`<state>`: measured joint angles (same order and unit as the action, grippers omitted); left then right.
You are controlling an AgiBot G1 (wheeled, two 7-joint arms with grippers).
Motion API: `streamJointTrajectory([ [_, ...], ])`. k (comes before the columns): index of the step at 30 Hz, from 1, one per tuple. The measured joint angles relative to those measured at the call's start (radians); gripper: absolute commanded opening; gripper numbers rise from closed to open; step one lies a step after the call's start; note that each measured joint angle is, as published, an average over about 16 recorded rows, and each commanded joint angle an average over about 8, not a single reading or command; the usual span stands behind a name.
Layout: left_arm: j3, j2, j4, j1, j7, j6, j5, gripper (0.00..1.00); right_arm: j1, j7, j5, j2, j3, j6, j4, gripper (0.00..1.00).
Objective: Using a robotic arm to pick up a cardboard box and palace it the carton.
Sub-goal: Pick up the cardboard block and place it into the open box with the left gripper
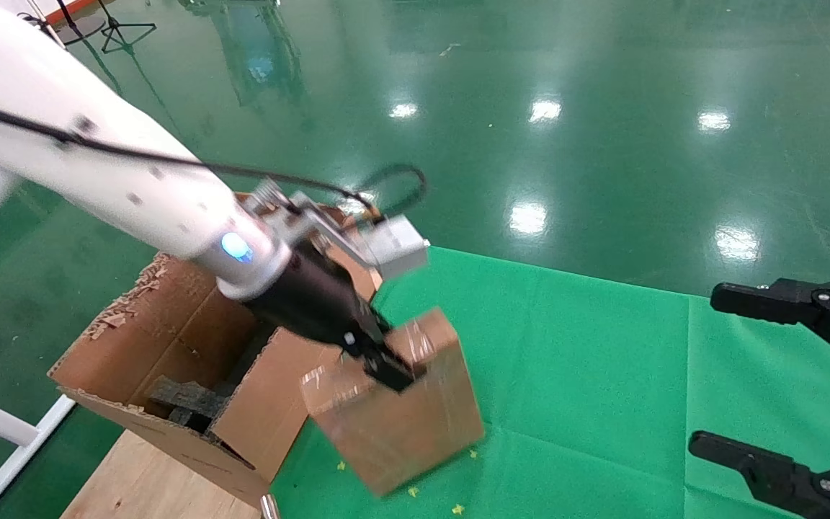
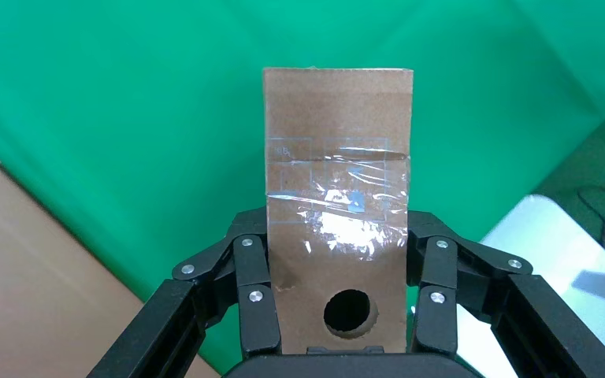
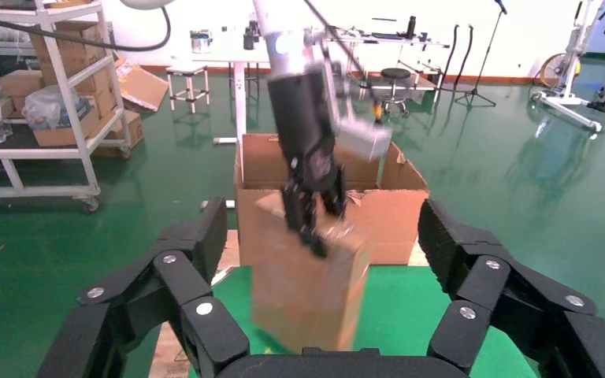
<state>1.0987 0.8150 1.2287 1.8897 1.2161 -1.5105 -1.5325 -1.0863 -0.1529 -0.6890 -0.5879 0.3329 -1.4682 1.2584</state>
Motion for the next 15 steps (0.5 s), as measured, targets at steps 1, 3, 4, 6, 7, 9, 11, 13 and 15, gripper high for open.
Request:
streamJointTrajectory([
  [1, -0.010, -0.007, -0.023, 0.013, -0.025, 0.000, 0.009, 0.00, 0.000, 0.000, 0.000, 0.000, 0.000, 0.000, 0.000, 1.00],
  [3, -0.031, -0.021, -0.077, 0.042, -0.079, -0.001, 0.027, 0.00, 0.000, 0.000, 0.000, 0.000, 0.000, 0.000, 0.000, 1.00],
  [4, -0.042, -0.028, -0.106, 0.059, -0.109, -0.002, 0.035, 0.00, 0.000, 0.000, 0.000, 0.000, 0.000, 0.000, 0.000, 1.00],
  [6, -0.063, -0.039, -0.173, 0.098, -0.171, -0.006, 0.047, 0.00, 0.000, 0.000, 0.000, 0.000, 0.000, 0.000, 0.000, 1.00],
  [7, -0.072, -0.045, -0.208, 0.119, -0.203, -0.010, 0.051, 0.00, 0.000, 0.000, 0.000, 0.000, 0.000, 0.000, 0.000, 1.00],
  [9, -0.089, -0.054, -0.283, 0.165, -0.268, -0.017, 0.055, 0.00, 0.000, 0.000, 0.000, 0.000, 0.000, 0.000, 0.000, 1.00],
  [11, -0.101, -0.062, -0.361, 0.213, -0.332, -0.025, 0.051, 0.00, 0.000, 0.000, 0.000, 0.000, 0.000, 0.000, 0.000, 1.00],
  [13, -0.108, -0.069, -0.437, 0.262, -0.395, -0.031, 0.040, 0.00, 0.000, 0.000, 0.000, 0.000, 0.000, 0.000, 0.000, 1.00],
  [15, -0.109, -0.076, -0.510, 0.310, -0.454, -0.035, 0.020, 0.00, 0.000, 0.000, 0.000, 0.000, 0.000, 0.000, 0.000, 1.00],
])
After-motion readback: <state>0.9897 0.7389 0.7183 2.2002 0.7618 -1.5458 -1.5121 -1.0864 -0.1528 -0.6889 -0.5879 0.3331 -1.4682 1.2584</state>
